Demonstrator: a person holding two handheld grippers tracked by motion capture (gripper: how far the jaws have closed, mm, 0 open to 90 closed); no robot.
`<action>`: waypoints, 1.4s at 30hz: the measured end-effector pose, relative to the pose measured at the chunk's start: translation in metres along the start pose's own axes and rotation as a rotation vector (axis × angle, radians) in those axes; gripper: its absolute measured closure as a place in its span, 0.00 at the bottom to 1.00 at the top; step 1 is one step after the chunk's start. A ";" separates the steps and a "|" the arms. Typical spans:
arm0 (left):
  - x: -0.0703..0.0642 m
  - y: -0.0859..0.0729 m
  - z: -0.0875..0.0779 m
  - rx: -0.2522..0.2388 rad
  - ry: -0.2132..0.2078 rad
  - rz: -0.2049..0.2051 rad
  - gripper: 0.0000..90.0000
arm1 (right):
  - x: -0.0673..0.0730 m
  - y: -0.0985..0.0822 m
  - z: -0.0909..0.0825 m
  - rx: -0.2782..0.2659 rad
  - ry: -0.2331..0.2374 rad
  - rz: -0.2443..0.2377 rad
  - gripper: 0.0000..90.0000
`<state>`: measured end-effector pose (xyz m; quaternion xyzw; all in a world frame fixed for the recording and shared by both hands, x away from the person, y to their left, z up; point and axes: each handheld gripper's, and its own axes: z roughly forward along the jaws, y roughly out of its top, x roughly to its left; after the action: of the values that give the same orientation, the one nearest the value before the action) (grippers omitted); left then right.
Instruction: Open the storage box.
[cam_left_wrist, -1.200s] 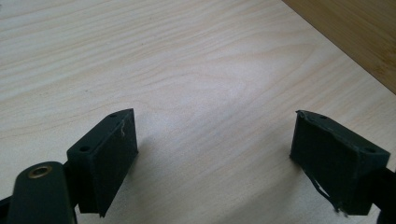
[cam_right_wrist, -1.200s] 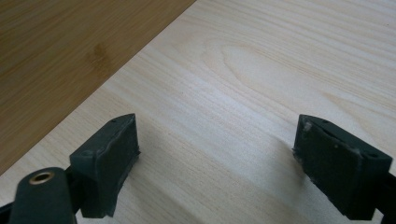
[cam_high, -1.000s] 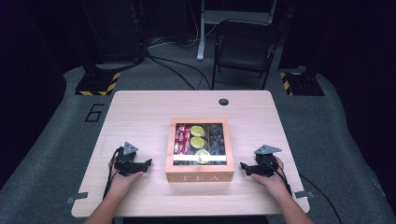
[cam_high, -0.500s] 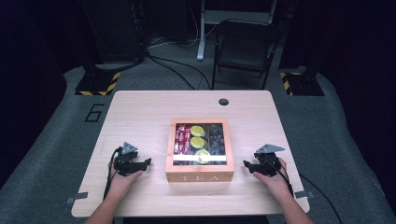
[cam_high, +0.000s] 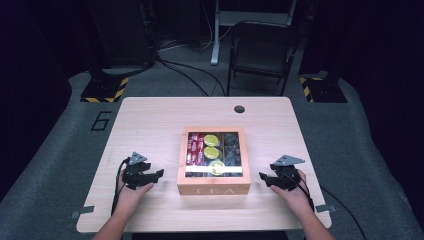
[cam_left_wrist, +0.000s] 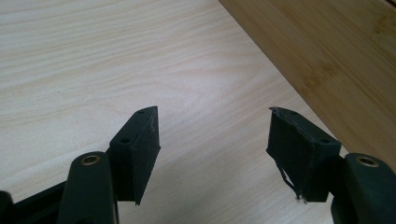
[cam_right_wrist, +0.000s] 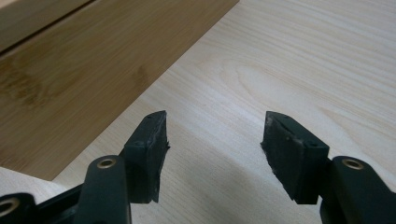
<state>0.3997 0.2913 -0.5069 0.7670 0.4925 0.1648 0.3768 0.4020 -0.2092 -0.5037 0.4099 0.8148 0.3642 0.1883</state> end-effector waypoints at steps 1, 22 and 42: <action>-0.001 0.000 0.000 0.000 0.000 -0.004 0.38 | 0.001 0.000 -0.001 -0.001 -0.004 0.003 0.44; -0.024 0.014 -0.017 -0.028 -0.065 0.012 0.40 | 0.018 0.012 -0.018 -0.052 0.011 -0.053 0.44; -0.041 0.041 -0.048 -0.078 -0.133 0.038 0.40 | 0.036 0.041 -0.049 -0.076 0.059 -0.045 0.43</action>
<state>0.3766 0.2653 -0.4401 0.7701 0.4450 0.1397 0.4353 0.3726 -0.1853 -0.4410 0.3732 0.8146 0.4023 0.1879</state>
